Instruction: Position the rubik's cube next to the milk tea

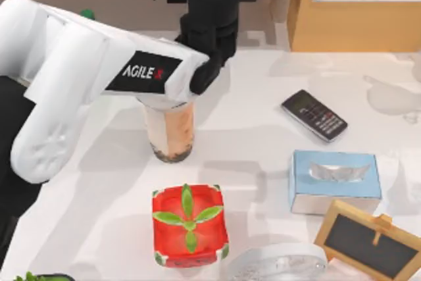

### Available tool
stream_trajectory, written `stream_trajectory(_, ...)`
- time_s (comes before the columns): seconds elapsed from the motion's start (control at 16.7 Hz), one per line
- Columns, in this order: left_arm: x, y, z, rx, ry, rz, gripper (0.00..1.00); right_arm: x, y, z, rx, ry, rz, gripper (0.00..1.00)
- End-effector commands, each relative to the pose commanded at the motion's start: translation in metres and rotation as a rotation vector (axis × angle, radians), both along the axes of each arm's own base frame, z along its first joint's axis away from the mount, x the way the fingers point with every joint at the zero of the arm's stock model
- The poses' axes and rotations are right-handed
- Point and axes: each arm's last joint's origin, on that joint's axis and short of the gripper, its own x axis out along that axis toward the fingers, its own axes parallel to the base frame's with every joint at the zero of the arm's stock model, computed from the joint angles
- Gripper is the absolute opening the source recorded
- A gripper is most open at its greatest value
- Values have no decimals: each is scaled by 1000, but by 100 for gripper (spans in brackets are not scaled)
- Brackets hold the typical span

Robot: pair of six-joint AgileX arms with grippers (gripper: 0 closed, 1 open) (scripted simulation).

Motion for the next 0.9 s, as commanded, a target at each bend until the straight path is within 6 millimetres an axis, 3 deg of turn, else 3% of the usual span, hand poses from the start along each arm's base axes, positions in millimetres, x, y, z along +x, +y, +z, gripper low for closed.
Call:
stream_trajectory(0.18,-1,2,6,-13,-16,8,0,0,0,0,0,0,0,100)
stream_trajectory(0.54,-34,5,70,-162,-179,22,0,0,0,0,0,0,0,100)
stream_trajectory(0.72,-40,-1,67,-147,-169,0,0,0,0,0,0,0,0,100)
stream_trajectory(0.9,-25,-4,40,-67,-88,-16,0,0,0,0,0,0,0,100)
